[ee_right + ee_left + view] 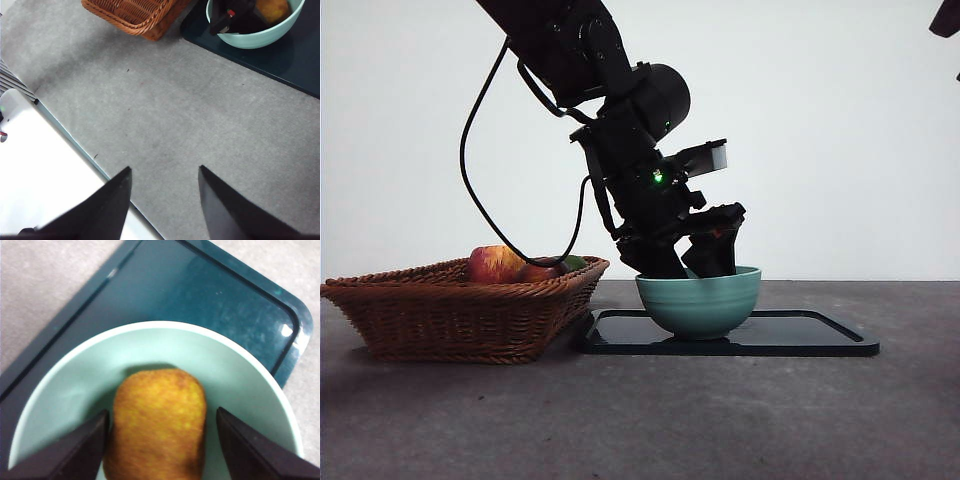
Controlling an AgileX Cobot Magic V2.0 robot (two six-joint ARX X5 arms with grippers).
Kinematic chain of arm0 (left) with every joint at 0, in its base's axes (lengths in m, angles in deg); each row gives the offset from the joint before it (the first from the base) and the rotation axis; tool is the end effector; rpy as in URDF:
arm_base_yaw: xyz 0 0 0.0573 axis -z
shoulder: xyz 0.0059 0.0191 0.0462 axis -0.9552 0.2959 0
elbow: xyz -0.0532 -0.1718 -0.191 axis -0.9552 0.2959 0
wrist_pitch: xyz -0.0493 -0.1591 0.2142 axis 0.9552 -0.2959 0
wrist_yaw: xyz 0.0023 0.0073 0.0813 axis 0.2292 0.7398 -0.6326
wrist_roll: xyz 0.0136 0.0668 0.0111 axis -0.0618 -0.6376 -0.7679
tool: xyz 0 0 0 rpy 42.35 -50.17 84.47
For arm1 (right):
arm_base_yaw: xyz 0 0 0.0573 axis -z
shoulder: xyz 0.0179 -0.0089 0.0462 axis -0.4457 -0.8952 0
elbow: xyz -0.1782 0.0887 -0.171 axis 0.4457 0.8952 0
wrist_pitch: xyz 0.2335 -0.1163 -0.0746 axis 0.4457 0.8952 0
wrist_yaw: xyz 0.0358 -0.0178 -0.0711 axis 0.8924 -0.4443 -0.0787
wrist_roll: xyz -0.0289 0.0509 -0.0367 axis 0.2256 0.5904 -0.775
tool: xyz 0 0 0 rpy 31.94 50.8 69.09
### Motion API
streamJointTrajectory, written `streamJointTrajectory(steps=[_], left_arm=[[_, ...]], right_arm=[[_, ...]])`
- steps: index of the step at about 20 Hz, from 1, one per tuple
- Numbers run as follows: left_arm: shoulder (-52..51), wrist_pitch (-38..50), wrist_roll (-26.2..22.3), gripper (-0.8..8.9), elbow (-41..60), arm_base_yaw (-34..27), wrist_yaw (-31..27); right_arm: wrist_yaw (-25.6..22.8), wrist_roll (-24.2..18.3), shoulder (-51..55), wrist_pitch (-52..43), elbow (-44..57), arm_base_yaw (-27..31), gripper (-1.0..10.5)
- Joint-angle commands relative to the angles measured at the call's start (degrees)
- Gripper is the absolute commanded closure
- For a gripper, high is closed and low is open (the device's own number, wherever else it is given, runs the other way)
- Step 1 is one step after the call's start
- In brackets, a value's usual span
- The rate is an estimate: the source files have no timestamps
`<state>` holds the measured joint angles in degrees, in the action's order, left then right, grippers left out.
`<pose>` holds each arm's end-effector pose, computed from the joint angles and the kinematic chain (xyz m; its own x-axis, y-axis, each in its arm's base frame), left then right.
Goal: Pick up the wifruite, put it on the bowl, pick up the plate, put it on desk
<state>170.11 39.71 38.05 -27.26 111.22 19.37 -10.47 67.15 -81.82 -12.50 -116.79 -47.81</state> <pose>0.3841 -0.3185 0.1584 0.3395 -0.5330 -0.7751 0.8309 0.5562 -0.0185 0.1364 0.0799 0.2815 0.3840 0.6625 -0.6431 -0.5994 0.7087 0.3722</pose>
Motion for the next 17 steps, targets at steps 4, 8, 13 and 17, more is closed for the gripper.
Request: streamJointTrajectory(steps=[4,8,13,17], left_arm=[[1.4,-1.2,0.1,6.31,-2.3,0.8,-0.1],[-1.1,-5.1,1.8,6.31,-5.8,0.8,-0.1],[-14.3,-6.3,8.6,6.31,-6.3,0.1,-0.1],[-29.1,-11.1,12.1,6.31,-6.3,-0.7,-0.2]], right_arm=[[0.2,0.4,-0.2,-0.5,-0.6,-0.3,7.3],[0.2,0.4,-0.2,-0.5,-0.5,-0.3,7.3],[0.2,0.3,-0.2,-0.5,-0.5,-0.3,7.3],[0.2,0.2,-0.2,-0.5,-0.5,-0.3,7.3]])
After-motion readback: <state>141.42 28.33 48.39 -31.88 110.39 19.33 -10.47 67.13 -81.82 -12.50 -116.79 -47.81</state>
